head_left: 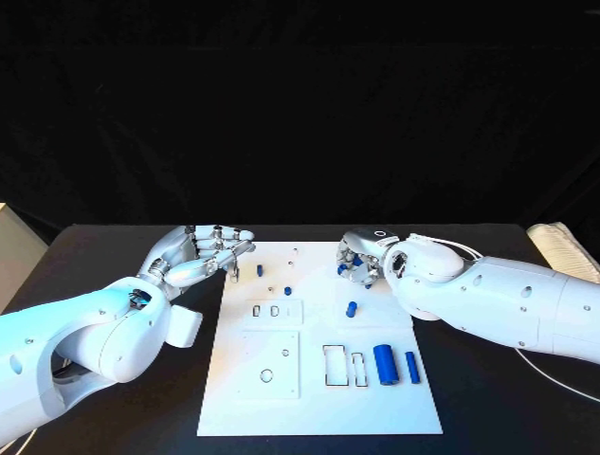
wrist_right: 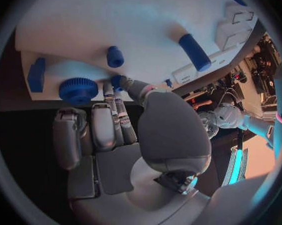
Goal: Assemble the parts on the task board
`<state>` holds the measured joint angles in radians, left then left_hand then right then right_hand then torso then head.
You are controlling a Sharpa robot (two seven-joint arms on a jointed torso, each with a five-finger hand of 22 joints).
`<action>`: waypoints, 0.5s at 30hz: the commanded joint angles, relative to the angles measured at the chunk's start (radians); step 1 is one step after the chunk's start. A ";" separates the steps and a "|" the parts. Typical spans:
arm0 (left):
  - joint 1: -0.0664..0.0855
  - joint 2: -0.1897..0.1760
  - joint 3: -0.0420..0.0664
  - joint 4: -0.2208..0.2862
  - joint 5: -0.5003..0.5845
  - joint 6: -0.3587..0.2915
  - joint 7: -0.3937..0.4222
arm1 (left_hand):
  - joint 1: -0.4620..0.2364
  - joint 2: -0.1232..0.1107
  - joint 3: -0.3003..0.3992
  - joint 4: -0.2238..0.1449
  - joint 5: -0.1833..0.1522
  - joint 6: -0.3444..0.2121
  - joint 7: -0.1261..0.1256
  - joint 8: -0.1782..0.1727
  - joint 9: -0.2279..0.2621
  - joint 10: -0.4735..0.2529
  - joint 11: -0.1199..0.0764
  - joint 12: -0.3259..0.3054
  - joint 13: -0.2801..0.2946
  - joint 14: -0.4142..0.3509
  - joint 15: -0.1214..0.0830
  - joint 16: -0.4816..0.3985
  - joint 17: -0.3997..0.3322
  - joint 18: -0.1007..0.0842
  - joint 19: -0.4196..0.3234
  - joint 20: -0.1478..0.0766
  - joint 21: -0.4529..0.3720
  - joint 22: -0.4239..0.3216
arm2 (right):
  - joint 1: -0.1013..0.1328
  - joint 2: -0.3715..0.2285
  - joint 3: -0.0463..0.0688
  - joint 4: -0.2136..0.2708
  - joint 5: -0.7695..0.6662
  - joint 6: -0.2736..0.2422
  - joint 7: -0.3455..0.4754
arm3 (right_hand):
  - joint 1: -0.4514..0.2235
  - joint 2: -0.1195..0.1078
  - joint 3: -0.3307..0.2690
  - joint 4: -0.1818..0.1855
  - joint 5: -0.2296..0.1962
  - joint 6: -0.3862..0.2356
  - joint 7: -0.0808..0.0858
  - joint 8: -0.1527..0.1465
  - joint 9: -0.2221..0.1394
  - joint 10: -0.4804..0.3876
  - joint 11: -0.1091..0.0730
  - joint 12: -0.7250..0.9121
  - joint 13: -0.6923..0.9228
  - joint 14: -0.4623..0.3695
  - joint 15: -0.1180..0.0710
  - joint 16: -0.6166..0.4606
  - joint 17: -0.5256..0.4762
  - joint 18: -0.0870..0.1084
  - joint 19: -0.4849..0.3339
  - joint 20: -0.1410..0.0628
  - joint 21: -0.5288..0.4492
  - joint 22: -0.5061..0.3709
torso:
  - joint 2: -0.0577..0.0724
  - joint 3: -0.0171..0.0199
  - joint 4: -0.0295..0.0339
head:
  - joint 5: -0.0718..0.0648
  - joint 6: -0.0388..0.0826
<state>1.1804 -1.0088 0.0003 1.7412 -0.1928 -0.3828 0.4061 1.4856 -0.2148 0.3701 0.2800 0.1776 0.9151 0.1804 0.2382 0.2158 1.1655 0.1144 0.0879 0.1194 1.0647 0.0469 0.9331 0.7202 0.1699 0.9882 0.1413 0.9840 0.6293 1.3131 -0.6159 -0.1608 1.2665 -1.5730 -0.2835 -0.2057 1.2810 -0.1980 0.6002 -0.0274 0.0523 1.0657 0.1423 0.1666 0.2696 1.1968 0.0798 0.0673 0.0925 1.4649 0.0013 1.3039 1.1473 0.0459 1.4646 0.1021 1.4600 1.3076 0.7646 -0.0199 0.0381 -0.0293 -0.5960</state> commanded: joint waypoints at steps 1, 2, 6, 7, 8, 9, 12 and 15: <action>0.002 0.000 0.001 0.002 0.000 0.016 0.003 | 0.007 0.001 0.005 -0.001 -0.003 -0.001 -0.005 0.004 0.001 -0.004 -0.001 -0.001 0.001 0.000 -0.002 -0.001 -0.001 0.008 0.004 0.001 0.004 0.002 | -0.005 0.003 -0.003 0.002 -0.014 0.031 -0.001 | 0.009 0.013 0.018 -0.005 0.004 0.021 -0.007 0.016 0.015 0.025 -0.006 0.009 0.007 0.038 -0.009 0.009 0.002 -0.011 0.035 -0.004 0.011 0.110 | 0.003 -0.0004 -0.0001 | 0.000 -0.001; 0.002 0.000 0.001 0.002 0.000 0.016 0.003 | 0.007 0.001 0.005 -0.001 -0.003 -0.001 -0.005 0.004 0.001 -0.004 -0.001 -0.001 0.001 0.000 -0.002 -0.001 -0.001 0.008 0.004 0.001 0.004 0.002 | -0.005 0.003 -0.003 0.002 -0.015 0.027 0.000 | 0.013 0.016 0.023 -0.008 0.004 0.029 -0.011 0.022 0.021 0.036 -0.010 0.012 0.010 0.037 -0.012 0.011 0.001 -0.013 0.038 -0.006 0.015 0.117 | 0.003 -0.0005 -0.0001 | 0.000 -0.001; 0.002 0.000 0.001 0.002 0.001 0.016 0.003 | 0.007 0.002 0.007 -0.001 -0.004 -0.001 -0.005 0.004 0.002 -0.005 -0.001 -0.001 0.001 0.000 -0.002 -0.002 -0.001 0.008 0.003 0.001 0.006 0.003 | -0.005 0.004 -0.003 0.004 -0.016 -0.014 -0.002 | 0.021 0.024 0.032 -0.015 0.004 0.044 -0.018 0.036 0.035 0.058 -0.018 0.014 0.018 0.036 -0.019 0.013 -0.003 -0.014 0.040 -0.013 0.019 0.123 | 0.003 -0.0004 -0.0003 | 0.000 0.000; 0.002 0.000 0.001 0.002 0.001 0.016 0.003 | 0.007 0.002 0.007 -0.001 -0.004 -0.001 -0.005 0.004 0.002 -0.005 -0.001 -0.001 0.001 0.000 -0.002 -0.002 -0.001 0.008 0.003 0.001 0.006 0.003 | -0.005 0.004 -0.003 0.005 -0.016 -0.019 -0.003 | 0.022 0.027 0.034 -0.017 0.004 0.047 -0.019 0.040 0.039 0.062 -0.020 0.014 0.020 0.036 -0.020 0.014 -0.003 -0.014 0.041 -0.014 0.020 0.125 | 0.003 -0.0002 -0.0005 | 0.000 0.000; 0.002 0.000 0.001 0.002 0.002 0.016 0.003 | 0.007 0.002 0.007 -0.001 -0.004 -0.001 -0.005 0.004 0.002 -0.005 -0.001 -0.001 0.001 0.000 -0.002 -0.002 -0.001 0.008 0.003 0.001 0.006 0.003 | -0.005 0.004 -0.003 0.006 -0.017 -0.034 -0.005 | 0.023 0.027 0.034 -0.017 0.004 0.047 -0.019 0.040 0.040 0.063 -0.020 0.014 0.021 0.036 -0.020 0.014 -0.003 -0.014 0.041 -0.014 0.020 0.125 | 0.004 -0.0001 -0.0007 | 0.001 0.001; 0.002 0.000 0.001 0.001 0.002 0.016 0.002 | 0.007 0.002 0.007 -0.001 -0.004 -0.001 -0.005 0.004 0.002 -0.005 -0.001 -0.001 0.001 0.000 -0.002 -0.002 -0.001 0.008 0.003 0.001 0.006 0.003 | -0.005 0.004 -0.003 0.007 -0.017 -0.046 -0.007 | 0.023 0.028 0.034 -0.017 0.004 0.049 -0.020 0.041 0.041 0.065 -0.020 0.014 0.021 0.036 -0.020 0.015 -0.003 -0.015 0.042 -0.015 0.022 0.127 | 0.004 -0.0002 -0.0006 | 0.001 0.002; 0.002 -0.001 0.001 0.000 0.003 0.017 0.002 | 0.008 0.004 0.009 -0.002 -0.004 -0.001 -0.005 0.004 0.002 -0.005 -0.001 -0.001 0.002 0.000 -0.002 -0.002 -0.002 0.008 0.003 0.001 0.008 0.004 | -0.005 0.004 -0.003 0.013 -0.017 -0.088 -0.018 | 0.022 0.029 0.034 -0.017 0.004 0.050 -0.020 0.043 0.043 0.066 -0.021 0.014 0.022 0.036 -0.021 0.015 -0.003 -0.015 0.043 -0.016 0.023 0.129 | 0.005 -0.0003 -0.0002 | 0.001 0.004; 0.002 -0.001 0.001 -0.001 0.005 0.018 0.004 | 0.009 0.004 0.010 -0.002 -0.004 -0.001 -0.006 0.004 0.002 -0.005 -0.001 -0.001 0.002 0.000 -0.002 -0.002 -0.002 0.008 0.001 0.001 0.008 0.003 | -0.005 0.006 -0.002 0.020 -0.016 -0.123 -0.034 | 0.019 0.029 0.033 -0.016 0.004 0.051 -0.020 0.045 0.046 0.068 -0.021 0.013 0.023 0.036 -0.021 0.016 -0.004 -0.016 0.044 -0.016 0.025 0.133 | 0.004 -0.0011 -0.0011 | 0.002 0.006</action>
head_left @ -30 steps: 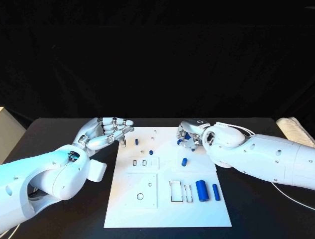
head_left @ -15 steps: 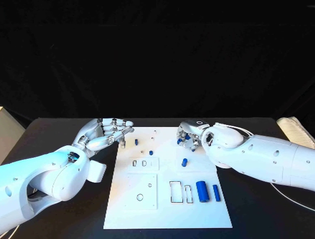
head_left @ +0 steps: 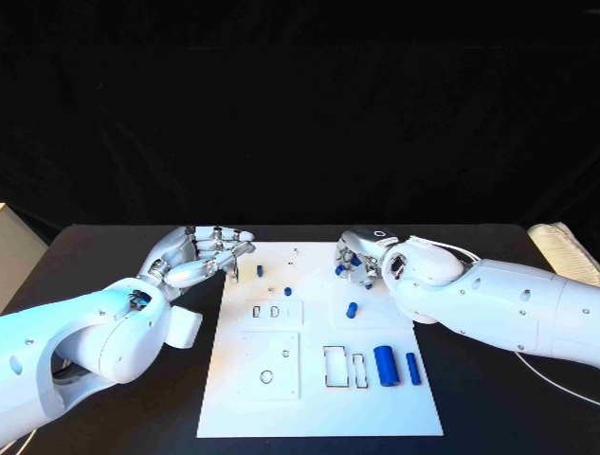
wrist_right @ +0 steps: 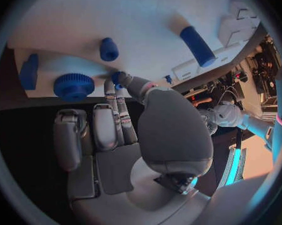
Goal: Assemble the parts on the task board
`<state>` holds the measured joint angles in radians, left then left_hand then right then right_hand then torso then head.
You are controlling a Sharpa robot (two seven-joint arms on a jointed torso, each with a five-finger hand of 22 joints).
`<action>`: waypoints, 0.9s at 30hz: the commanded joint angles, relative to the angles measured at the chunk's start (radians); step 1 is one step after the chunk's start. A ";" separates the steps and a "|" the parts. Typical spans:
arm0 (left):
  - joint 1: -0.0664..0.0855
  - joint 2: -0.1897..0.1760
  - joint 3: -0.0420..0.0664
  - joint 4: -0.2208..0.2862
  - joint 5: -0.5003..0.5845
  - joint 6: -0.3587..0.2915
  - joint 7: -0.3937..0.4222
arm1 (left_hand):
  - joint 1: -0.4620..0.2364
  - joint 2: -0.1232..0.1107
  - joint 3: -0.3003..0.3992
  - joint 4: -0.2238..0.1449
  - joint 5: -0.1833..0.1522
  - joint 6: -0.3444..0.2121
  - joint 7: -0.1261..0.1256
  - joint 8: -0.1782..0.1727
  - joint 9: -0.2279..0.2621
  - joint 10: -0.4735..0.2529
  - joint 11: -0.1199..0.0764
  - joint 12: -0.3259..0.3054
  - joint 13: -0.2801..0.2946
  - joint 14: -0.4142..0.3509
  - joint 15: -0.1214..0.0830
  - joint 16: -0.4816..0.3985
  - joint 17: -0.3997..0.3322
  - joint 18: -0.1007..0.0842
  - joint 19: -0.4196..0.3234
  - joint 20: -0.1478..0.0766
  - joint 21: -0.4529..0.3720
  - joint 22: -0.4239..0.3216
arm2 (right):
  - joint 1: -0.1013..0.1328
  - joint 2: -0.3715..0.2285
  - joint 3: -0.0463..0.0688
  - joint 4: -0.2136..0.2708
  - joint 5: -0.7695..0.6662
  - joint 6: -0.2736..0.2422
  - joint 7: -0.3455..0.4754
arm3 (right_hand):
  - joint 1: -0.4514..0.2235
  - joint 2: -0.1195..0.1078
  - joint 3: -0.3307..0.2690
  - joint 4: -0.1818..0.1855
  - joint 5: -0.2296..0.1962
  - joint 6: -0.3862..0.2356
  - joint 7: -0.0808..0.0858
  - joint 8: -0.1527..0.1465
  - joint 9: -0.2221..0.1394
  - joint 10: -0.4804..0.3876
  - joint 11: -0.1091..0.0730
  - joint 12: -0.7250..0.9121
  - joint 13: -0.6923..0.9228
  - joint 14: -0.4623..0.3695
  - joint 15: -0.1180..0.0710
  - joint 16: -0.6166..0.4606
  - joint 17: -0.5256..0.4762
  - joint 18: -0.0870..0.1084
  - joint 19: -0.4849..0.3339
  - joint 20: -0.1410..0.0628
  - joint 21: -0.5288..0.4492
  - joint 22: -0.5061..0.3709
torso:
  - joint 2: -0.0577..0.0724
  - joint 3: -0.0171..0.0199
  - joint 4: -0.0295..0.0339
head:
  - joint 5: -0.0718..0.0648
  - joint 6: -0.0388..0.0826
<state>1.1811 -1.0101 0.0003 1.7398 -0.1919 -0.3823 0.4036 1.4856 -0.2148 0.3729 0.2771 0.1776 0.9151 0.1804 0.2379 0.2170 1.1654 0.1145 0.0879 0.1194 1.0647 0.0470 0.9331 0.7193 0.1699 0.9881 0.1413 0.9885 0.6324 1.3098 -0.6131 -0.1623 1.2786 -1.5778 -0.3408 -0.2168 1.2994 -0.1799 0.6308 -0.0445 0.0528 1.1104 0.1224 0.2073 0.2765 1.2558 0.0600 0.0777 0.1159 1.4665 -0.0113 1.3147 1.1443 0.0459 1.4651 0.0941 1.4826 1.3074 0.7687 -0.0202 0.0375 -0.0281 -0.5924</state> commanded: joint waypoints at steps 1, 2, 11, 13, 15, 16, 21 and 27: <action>0.002 0.000 0.001 0.000 0.005 0.017 0.006 | 0.006 0.003 0.007 0.002 -0.005 -0.001 -0.005 0.005 0.002 -0.005 0.000 -0.002 0.002 0.001 -0.002 -0.003 -0.001 0.008 0.001 0.001 0.006 0.002 | -0.001 0.006 0.001 0.011 -0.011 -0.077 -0.030 | -0.002 0.010 0.002 0.002 0.003 0.005 0.000 0.004 0.040 0.009 -0.001 0.001 0.000 0.034 -0.009 0.005 -0.002 -0.016 0.044 -0.008 0.002 0.133 | 0.001 -0.0010 -0.0010 | 0.002 0.003; 0.002 0.000 0.001 -0.001 0.006 0.018 0.006 | 0.005 0.003 0.007 0.003 -0.006 -0.001 -0.005 0.005 0.002 -0.005 0.000 -0.002 0.002 0.001 -0.002 -0.003 -0.001 0.008 0.001 0.001 0.007 0.003 | 0.000 0.008 0.001 0.012 -0.011 -0.084 -0.035 | -0.004 0.009 0.001 0.003 0.003 0.005 0.000 0.004 0.041 0.008 0.000 0.000 0.001 0.034 -0.009 0.005 -0.003 -0.016 0.043 -0.009 0.002 0.132 | 0.001 -0.0013 -0.0013 | 0.002 0.004; 0.002 0.000 0.001 -0.006 0.008 0.023 0.003 | 0.003 0.001 0.007 0.004 -0.007 -0.001 -0.005 0.005 0.002 -0.005 0.000 -0.002 0.002 0.001 -0.002 -0.003 -0.002 0.007 0.001 0.001 0.010 0.006 | 0.009 0.076 0.012 -0.023 -0.009 -0.130 -0.060 | -0.007 0.008 0.000 0.004 0.003 0.004 0.000 0.005 0.043 0.007 0.000 -0.002 0.001 0.034 -0.008 0.005 -0.004 -0.015 0.042 -0.009 0.001 0.131 | 0.007 -0.0006 0.0038 | 0.000 0.012; 0.003 0.000 0.001 -0.005 0.008 0.024 0.002 | 0.003 0.001 0.007 0.004 -0.007 -0.001 -0.005 0.005 0.002 -0.005 0.000 -0.002 0.002 0.001 -0.002 -0.003 -0.002 0.007 0.001 0.001 0.010 0.006 | 0.010 0.091 0.014 -0.037 -0.010 -0.136 -0.062 | -0.009 0.008 0.000 0.005 0.003 0.002 0.000 0.005 0.044 0.006 0.000 -0.004 0.001 0.033 -0.008 0.005 -0.004 -0.015 0.042 -0.009 0.001 0.131 | 0.008 -0.0013 0.0052 | 0.000 0.012; 0.003 0.000 0.001 -0.005 0.008 0.025 0.001 | 0.003 0.001 0.007 0.004 -0.007 -0.001 -0.005 0.005 0.003 -0.006 0.000 -0.002 0.002 0.001 -0.002 -0.003 -0.002 0.007 0.001 0.001 0.011 0.007 | 0.011 0.107 0.015 -0.051 -0.010 -0.145 -0.063 | -0.009 0.008 0.000 0.005 0.003 0.002 0.000 0.005 0.044 0.006 0.000 -0.004 0.001 0.033 -0.008 0.005 -0.004 -0.015 0.042 -0.009 0.001 0.131 | 0.008 -0.0020 0.0061 | 0.001 0.011; 0.003 0.000 0.001 -0.004 0.007 0.026 0.001 | 0.003 0.001 0.007 0.004 -0.007 -0.001 -0.005 0.005 0.003 -0.006 0.000 -0.002 0.002 0.001 -0.002 -0.003 -0.002 0.007 0.001 0.001 0.011 0.007 | 0.012 0.114 0.016 -0.059 -0.010 -0.149 -0.063 | -0.009 0.008 0.000 0.005 0.003 0.002 0.000 0.005 0.044 0.006 0.000 -0.004 0.001 0.033 -0.008 0.005 -0.004 -0.015 0.042 -0.009 0.001 0.131 | 0.008 -0.0019 0.0055 | 0.002 0.011; 0.004 0.001 0.001 -0.004 0.007 0.027 0.000 | 0.003 0.001 0.007 0.004 -0.007 -0.001 -0.005 0.005 0.003 -0.006 0.000 -0.002 0.002 0.001 -0.002 -0.003 -0.002 0.007 0.001 0.001 0.011 0.007 | 0.014 0.149 0.020 -0.088 -0.011 -0.167 -0.062 | -0.010 0.007 0.000 0.005 0.003 0.002 0.001 0.005 0.045 0.005 0.001 -0.004 0.001 0.033 -0.008 0.006 -0.004 -0.015 0.042 -0.009 0.000 0.130 | 0.011 -0.0025 0.0072 | 0.003 0.009; 0.007 0.003 0.001 -0.003 0.007 0.029 -0.002 | 0.003 0.001 0.007 0.003 -0.006 -0.001 -0.005 0.005 0.003 -0.006 0.000 -0.002 0.002 0.001 -0.002 -0.003 -0.002 0.007 0.000 0.001 0.011 0.006 | 0.014 0.185 0.021 -0.128 -0.011 -0.177 -0.058 | -0.010 0.007 0.000 0.005 0.003 0.001 0.001 0.005 0.045 0.005 0.001 -0.005 0.001 0.034 -0.008 0.006 -0.003 -0.015 0.042 -0.009 0.001 0.131 | 0.017 -0.0068 0.0141 | 0.000 0.012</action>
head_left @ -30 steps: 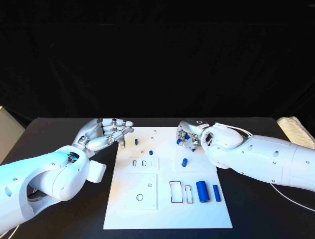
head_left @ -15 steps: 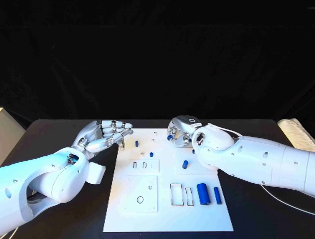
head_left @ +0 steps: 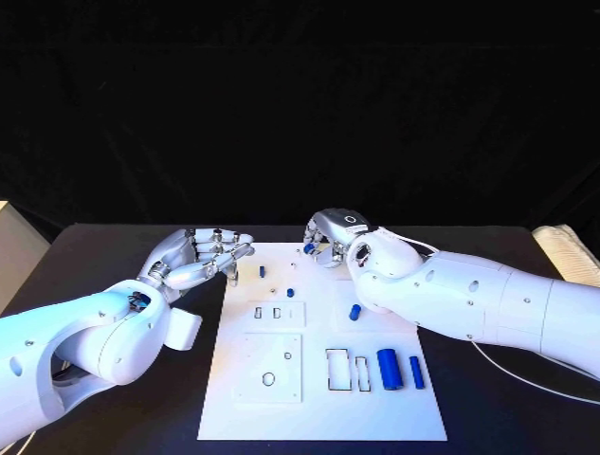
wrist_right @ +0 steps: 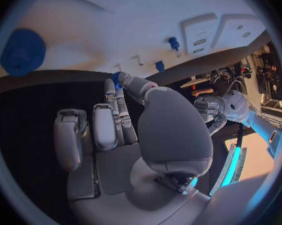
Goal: Assemble the parts on the task board
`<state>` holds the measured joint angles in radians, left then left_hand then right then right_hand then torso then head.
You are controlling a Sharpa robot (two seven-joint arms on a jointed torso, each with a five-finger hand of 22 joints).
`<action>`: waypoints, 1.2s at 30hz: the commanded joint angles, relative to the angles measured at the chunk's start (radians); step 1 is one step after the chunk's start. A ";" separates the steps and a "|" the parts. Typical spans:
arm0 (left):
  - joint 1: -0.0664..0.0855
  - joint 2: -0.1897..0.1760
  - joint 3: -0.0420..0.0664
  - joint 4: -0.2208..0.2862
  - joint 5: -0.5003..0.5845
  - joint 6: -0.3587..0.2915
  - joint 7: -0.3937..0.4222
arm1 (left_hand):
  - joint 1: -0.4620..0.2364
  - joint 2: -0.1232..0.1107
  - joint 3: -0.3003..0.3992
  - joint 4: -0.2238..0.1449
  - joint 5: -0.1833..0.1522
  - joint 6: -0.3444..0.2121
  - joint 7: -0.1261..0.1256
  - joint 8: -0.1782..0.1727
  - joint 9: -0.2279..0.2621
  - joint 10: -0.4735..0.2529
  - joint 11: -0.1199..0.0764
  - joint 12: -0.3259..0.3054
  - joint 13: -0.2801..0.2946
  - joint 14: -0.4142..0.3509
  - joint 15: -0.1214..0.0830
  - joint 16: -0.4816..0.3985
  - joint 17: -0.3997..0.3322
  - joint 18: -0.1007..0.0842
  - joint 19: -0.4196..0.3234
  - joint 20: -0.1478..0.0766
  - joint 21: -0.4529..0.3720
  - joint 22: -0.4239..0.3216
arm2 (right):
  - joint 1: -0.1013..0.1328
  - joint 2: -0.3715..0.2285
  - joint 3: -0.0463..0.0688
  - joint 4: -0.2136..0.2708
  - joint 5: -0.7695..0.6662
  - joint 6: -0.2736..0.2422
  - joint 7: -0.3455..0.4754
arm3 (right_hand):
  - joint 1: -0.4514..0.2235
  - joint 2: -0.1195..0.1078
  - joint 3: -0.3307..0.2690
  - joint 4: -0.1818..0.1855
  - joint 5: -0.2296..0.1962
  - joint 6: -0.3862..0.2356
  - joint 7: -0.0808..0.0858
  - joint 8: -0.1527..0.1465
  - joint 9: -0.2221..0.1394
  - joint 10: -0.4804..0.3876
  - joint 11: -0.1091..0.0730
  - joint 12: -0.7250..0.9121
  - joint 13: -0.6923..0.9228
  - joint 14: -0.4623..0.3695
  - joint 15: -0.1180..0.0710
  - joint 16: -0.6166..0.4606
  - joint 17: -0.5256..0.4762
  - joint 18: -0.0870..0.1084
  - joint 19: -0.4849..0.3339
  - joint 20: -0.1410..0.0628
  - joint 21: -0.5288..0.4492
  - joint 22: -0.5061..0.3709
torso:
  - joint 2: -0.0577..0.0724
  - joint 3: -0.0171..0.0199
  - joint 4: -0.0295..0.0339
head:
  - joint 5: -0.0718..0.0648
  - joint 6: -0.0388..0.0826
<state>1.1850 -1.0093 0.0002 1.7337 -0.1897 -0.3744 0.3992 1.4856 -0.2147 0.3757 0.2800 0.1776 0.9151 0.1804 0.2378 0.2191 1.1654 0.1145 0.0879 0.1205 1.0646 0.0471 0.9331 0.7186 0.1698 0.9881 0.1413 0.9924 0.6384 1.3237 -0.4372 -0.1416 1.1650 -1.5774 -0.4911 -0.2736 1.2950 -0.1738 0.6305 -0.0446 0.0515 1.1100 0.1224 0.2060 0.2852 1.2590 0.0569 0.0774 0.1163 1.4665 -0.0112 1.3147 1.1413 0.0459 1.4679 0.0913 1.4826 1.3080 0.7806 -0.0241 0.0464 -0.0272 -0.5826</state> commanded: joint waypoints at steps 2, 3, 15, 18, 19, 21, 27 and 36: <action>0.005 0.003 0.001 0.004 0.004 0.021 0.002 | 0.003 0.001 0.004 0.000 -0.006 -0.001 -0.005 0.005 0.001 -0.006 0.000 -0.002 0.001 0.001 -0.002 -0.003 -0.001 0.007 0.000 0.001 0.007 0.000 | 0.001 0.018 0.001 -0.027 -0.011 -0.026 0.000 | -0.006 0.000 0.000 0.005 0.005 0.001 0.001 0.006 0.037 0.001 0.004 -0.005 0.001 0.034 -0.008 0.007 0.000 -0.015 0.040 -0.006 0.001 0.131 | 0.006 -0.0045 0.0079 | -0.002 0.001; 0.006 0.003 0.001 0.005 0.004 0.021 0.002 | 0.003 0.001 0.004 0.000 -0.006 -0.001 -0.005 0.005 0.001 -0.006 0.000 -0.002 0.001 0.001 -0.002 -0.003 -0.001 0.007 0.000 0.001 0.007 0.000 | 0.001 0.022 0.001 -0.034 -0.011 -0.025 0.000 | -0.006 0.000 0.000 0.005 0.005 0.001 0.001 0.006 0.037 0.001 0.004 -0.005 0.001 0.034 -0.008 0.007 0.000 -0.015 0.040 -0.006 0.001 0.131 | 0.007 -0.0050 0.0095 | -0.003 0.002; 0.014 0.003 0.001 0.004 0.004 0.022 0.000 | 0.003 0.001 0.004 0.000 -0.006 -0.001 -0.005 0.005 0.001 -0.006 0.000 -0.002 0.001 0.001 -0.002 -0.003 -0.001 0.007 0.000 0.001 0.007 0.000 | 0.000 0.051 0.001 -0.070 -0.005 -0.011 0.009 | -0.007 -0.001 0.000 0.005 0.005 0.000 0.002 0.006 0.038 0.001 0.004 -0.006 0.001 0.034 -0.008 0.007 0.001 -0.015 0.039 -0.006 0.001 0.130 | 0.011 -0.0072 0.0116 | -0.001 0.001; 0.015 0.004 0.001 0.004 0.004 0.023 0.000 | 0.003 0.001 0.005 0.000 -0.006 -0.001 -0.006 0.006 0.002 -0.008 0.000 -0.003 0.001 0.001 -0.002 -0.004 -0.002 0.007 -0.001 0.001 0.009 0.001 | 0.000 0.057 0.001 -0.079 -0.002 -0.002 0.012 | -0.011 -0.003 -0.001 0.006 0.004 -0.003 0.003 0.006 0.039 0.000 0.005 -0.008 0.002 0.034 -0.007 0.008 0.000 -0.015 0.039 -0.006 0.001 0.130 | 0.012 -0.0079 0.0120 | -0.001 0.002; 0.016 0.004 0.001 0.004 0.004 0.023 0.000 | 0.003 0.001 0.005 0.000 -0.006 -0.001 -0.006 0.006 0.002 -0.008 0.000 -0.003 0.001 0.001 -0.002 -0.004 -0.002 0.007 -0.001 0.001 0.009 0.001 | 0.000 0.057 0.001 -0.081 -0.002 0.000 0.012 | -0.011 -0.003 -0.001 0.006 0.004 -0.003 0.003 0.006 0.039 0.000 0.005 -0.008 0.002 0.034 -0.007 0.008 0.000 -0.015 0.039 -0.006 0.001 0.130 | 0.012 -0.0074 0.0112 | -0.001 0.001; 0.017 0.004 0.001 0.004 0.004 0.023 -0.001 | 0.003 0.001 0.005 0.000 -0.006 -0.001 -0.006 0.006 0.002 -0.008 0.000 -0.003 0.001 0.001 -0.002 -0.004 -0.002 0.007 -0.001 0.001 0.009 0.001 | 0.000 0.058 0.001 -0.083 0.000 0.007 0.013 | -0.012 -0.004 -0.001 0.007 0.004 -0.004 0.003 0.006 0.040 0.000 0.005 -0.008 0.002 0.034 -0.007 0.009 0.000 -0.015 0.039 -0.006 0.000 0.129 | 0.012 -0.0069 0.0099 | 0.001 0.000; 0.019 0.002 0.001 0.003 0.004 0.022 -0.001 | 0.003 0.001 0.005 0.000 -0.006 -0.001 -0.006 0.006 0.002 -0.008 0.000 -0.003 0.001 0.001 -0.002 -0.004 -0.002 0.007 -0.001 0.001 0.009 0.001 | 0.000 0.055 0.001 -0.085 0.004 0.025 0.016 | -0.012 -0.004 -0.001 0.007 0.004 -0.004 0.003 0.006 0.040 0.000 0.005 -0.008 0.002 0.034 -0.007 0.009 0.000 -0.015 0.039 -0.006 0.000 0.129 | 0.013 -0.0066 0.0079 | 0.005 -0.001; 0.021 0.002 0.001 0.000 0.004 0.024 -0.002 | 0.003 0.001 0.006 0.000 -0.006 -0.001 -0.006 0.006 0.002 -0.009 0.000 -0.004 0.001 0.001 -0.002 -0.004 -0.002 0.007 -0.002 0.001 0.009 0.001 | 0.000 0.060 0.000 -0.089 0.009 0.040 0.023 | -0.017 -0.007 -0.003 0.009 0.004 -0.007 0.003 0.005 0.043 -0.001 0.006 -0.010 0.003 0.033 -0.006 0.007 -0.005 -0.014 0.037 -0.005 -0.002 0.127 | 0.015 -0.0071 0.0101 | 0.004 -0.001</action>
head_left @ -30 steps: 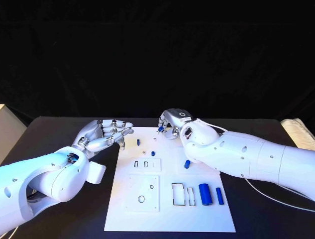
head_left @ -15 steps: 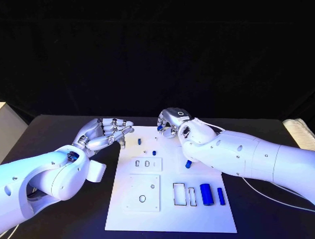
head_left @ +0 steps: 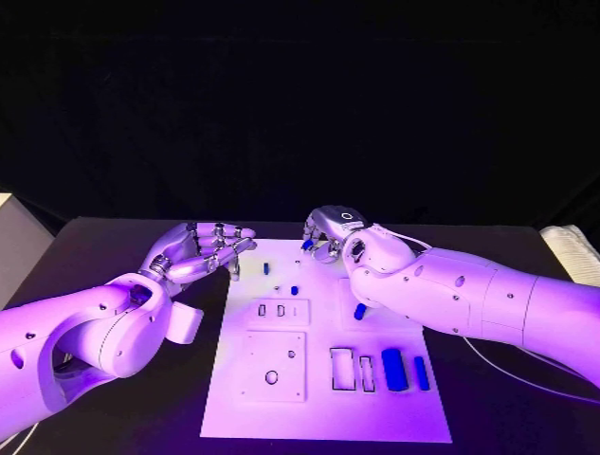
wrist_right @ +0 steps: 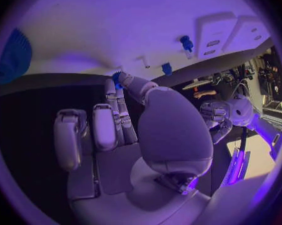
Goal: Assemble the parts on the task board
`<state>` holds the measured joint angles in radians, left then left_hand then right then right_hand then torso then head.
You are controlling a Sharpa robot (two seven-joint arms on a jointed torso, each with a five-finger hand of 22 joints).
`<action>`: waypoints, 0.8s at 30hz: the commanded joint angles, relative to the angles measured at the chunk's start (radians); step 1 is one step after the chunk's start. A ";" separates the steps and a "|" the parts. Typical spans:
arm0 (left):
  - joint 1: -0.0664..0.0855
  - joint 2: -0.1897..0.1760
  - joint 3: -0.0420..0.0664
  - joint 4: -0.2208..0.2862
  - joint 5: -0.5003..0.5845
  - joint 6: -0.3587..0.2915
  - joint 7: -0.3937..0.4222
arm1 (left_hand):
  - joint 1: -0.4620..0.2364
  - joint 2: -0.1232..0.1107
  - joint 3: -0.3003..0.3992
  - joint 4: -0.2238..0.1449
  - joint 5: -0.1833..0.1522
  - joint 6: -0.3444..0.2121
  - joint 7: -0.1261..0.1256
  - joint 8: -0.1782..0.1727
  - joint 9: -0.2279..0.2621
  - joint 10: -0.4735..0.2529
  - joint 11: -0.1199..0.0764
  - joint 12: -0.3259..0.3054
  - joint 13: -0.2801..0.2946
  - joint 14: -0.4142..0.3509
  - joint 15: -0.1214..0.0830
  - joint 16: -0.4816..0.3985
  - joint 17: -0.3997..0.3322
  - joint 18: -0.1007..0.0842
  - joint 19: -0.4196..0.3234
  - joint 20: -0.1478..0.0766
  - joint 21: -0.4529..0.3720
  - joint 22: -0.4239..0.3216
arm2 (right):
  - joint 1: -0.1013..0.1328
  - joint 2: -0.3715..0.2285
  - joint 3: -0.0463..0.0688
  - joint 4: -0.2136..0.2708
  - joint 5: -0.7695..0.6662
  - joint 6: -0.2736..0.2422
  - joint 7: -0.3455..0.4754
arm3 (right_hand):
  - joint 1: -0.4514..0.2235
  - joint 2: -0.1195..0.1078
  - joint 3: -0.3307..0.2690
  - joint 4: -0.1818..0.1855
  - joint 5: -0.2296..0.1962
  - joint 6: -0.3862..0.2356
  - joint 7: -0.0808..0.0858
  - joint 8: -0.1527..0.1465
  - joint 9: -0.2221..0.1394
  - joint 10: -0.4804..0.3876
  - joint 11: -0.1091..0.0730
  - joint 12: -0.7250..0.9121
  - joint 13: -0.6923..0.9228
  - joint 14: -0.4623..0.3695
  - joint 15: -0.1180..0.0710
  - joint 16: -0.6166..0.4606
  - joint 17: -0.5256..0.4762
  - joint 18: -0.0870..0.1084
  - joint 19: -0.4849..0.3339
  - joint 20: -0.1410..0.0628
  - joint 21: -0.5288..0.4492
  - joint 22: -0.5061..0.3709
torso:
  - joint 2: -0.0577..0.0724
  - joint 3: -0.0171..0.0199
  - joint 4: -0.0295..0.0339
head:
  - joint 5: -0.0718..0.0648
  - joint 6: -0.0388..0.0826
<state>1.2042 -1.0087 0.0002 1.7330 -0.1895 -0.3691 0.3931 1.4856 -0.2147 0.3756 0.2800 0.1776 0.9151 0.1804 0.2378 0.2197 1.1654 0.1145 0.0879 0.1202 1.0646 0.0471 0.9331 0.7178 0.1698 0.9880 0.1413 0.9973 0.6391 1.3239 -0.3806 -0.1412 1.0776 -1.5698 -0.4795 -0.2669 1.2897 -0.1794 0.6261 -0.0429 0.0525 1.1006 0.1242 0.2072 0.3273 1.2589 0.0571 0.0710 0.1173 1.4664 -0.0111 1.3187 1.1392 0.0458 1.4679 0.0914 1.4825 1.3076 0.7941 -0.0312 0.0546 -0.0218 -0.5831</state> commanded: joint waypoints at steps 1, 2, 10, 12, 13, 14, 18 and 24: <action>0.002 0.002 0.001 0.001 0.003 0.019 0.005 | 0.003 0.001 0.006 0.000 -0.006 -0.001 -0.006 0.006 0.001 -0.009 0.000 -0.004 0.001 0.001 -0.002 -0.004 -0.001 0.007 -0.002 0.001 0.005 0.001 | 0.000 0.004 0.000 -0.002 0.001 0.028 0.016 | -0.012 -0.002 0.001 0.007 0.003 0.002 0.002 0.004 0.001 -0.001 0.006 -0.004 0.002 0.033 -0.006 0.003 -0.002 -0.014 0.037 -0.005 -0.002 0.127 | 0.002 0.0002 0.0019 | -0.002 0.000; 0.002 0.002 0.001 0.001 0.003 0.019 0.004 | 0.003 0.001 0.006 0.000 -0.006 -0.001 -0.006 0.006 0.001 -0.010 0.000 -0.004 0.001 0.001 -0.002 -0.004 -0.001 0.008 -0.003 0.001 0.005 0.000 | 0.000 0.005 0.000 -0.003 0.001 0.028 0.017 | -0.012 -0.002 0.001 0.007 0.003 0.002 0.002 0.004 0.001 -0.001 0.006 -0.004 0.002 0.033 -0.006 0.003 -0.002 -0.014 0.037 -0.005 -0.002 0.127 | 0.002 0.0007 0.0022 | -0.002 0.000; 0.004 0.001 0.001 -0.001 0.003 0.019 0.003 | 0.003 0.001 0.006 0.000 -0.006 -0.001 -0.006 0.006 0.001 -0.010 0.000 -0.004 0.001 0.001 -0.002 -0.004 -0.001 0.008 -0.003 0.001 0.005 0.000 | -0.005 0.014 0.000 -0.007 0.005 0.021 0.023 | -0.012 -0.002 0.001 0.007 0.003 0.002 0.002 0.004 0.001 -0.001 0.006 -0.004 0.002 0.033 -0.006 0.003 -0.002 -0.014 0.037 -0.005 -0.002 0.127 | 0.004 0.0006 0.0015 | 0.003 -0.002; 0.004 0.001 0.001 -0.001 0.003 0.019 0.003 | 0.003 0.001 0.006 0.000 -0.006 -0.001 -0.006 0.006 0.001 -0.010 0.000 -0.004 0.001 0.001 -0.002 -0.004 -0.001 0.008 -0.003 0.001 0.005 0.000 | -0.005 0.015 0.000 -0.007 0.005 0.020 0.024 | -0.014 -0.003 0.001 0.008 0.004 0.000 0.002 0.004 0.002 -0.002 0.007 -0.005 0.002 0.032 -0.006 0.003 -0.004 -0.014 0.036 -0.005 -0.003 0.125 | 0.004 0.0003 0.0009 | 0.004 -0.003; 0.004 0.001 0.001 -0.002 0.003 0.019 0.003 | 0.003 0.001 0.006 0.000 -0.006 -0.001 -0.006 0.006 0.001 -0.010 0.000 -0.004 0.001 0.001 -0.002 -0.004 -0.001 0.008 -0.003 0.001 0.005 0.000 | -0.006 0.015 0.000 -0.006 0.006 0.019 0.024 | -0.014 -0.003 0.001 0.008 0.004 0.000 0.002 0.004 0.002 -0.002 0.007 -0.005 0.002 0.032 -0.006 0.003 -0.004 -0.014 0.036 -0.005 -0.003 0.125 | 0.004 0.0000 0.0008 | 0.004 -0.003; 0.004 0.001 0.001 -0.002 0.003 0.018 0.003 | 0.003 0.001 0.006 0.000 -0.006 -0.001 -0.006 0.006 0.001 -0.010 0.000 -0.004 0.001 0.001 -0.002 -0.004 -0.001 0.008 -0.003 0.001 0.005 0.000 | -0.006 0.015 0.000 -0.006 0.006 0.019 0.025 | -0.014 -0.003 0.001 0.008 0.004 0.000 0.002 0.004 0.002 -0.002 0.007 -0.005 0.002 0.032 -0.006 0.003 -0.004 -0.014 0.036 -0.005 -0.003 0.125 | 0.004 -0.0004 -0.0003 | 0.004 -0.004; 0.004 0.001 0.001 -0.004 0.003 0.018 0.003 | 0.003 0.001 0.006 0.000 -0.006 -0.001 -0.006 0.006 0.001 -0.010 0.000 -0.004 0.001 0.001 -0.002 -0.004 -0.001 0.008 -0.003 0.001 0.005 0.000 | -0.006 0.015 0.000 -0.003 0.007 0.019 0.026 | -0.014 -0.003 0.001 0.008 0.004 0.000 0.002 0.004 0.002 -0.002 0.007 -0.005 0.002 0.032 -0.006 0.003 -0.004 -0.014 0.036 -0.005 -0.003 0.125 | 0.003 -0.0003 -0.0010 | 0.005 -0.005; 0.005 0.002 0.001 -0.006 0.003 0.018 0.002 | 0.003 0.001 0.006 0.000 -0.006 -0.001 -0.006 0.006 0.001 -0.010 0.000 -0.004 0.001 0.001 -0.002 -0.004 -0.001 0.008 -0.003 0.001 0.005 0.000 | -0.007 0.015 0.000 -0.002 0.008 0.032 0.025 | -0.018 -0.008 0.000 0.009 0.003 -0.005 0.003 0.002 0.004 -0.006 0.008 -0.007 0.002 0.031 -0.005 0.002 -0.007 -0.012 0.033 -0.004 -0.008 0.119 | 0.003 -0.0005 0.0005 | 0.004 -0.007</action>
<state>1.2072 -1.0084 0.0000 1.7261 -0.1895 -0.3674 0.3907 1.4856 -0.2147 0.3756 0.2800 0.1776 0.9151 0.1804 0.2378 0.2195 1.1654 0.1145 0.0879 0.1201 1.0646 0.0471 0.9331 0.7179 0.1698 0.9880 0.1413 0.9971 0.6388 1.3185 -0.3666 -0.1410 1.0730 -1.5618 -0.4794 -0.2539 1.2805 -0.1888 0.6263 -0.0371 0.0524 1.0945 0.1260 0.2075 0.3285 1.2535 0.0624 0.0710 0.1201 1.4664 -0.0111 1.3186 1.1327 0.0459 1.4679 0.0915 1.4777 1.3073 0.7978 -0.0312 0.0544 -0.0168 -0.5888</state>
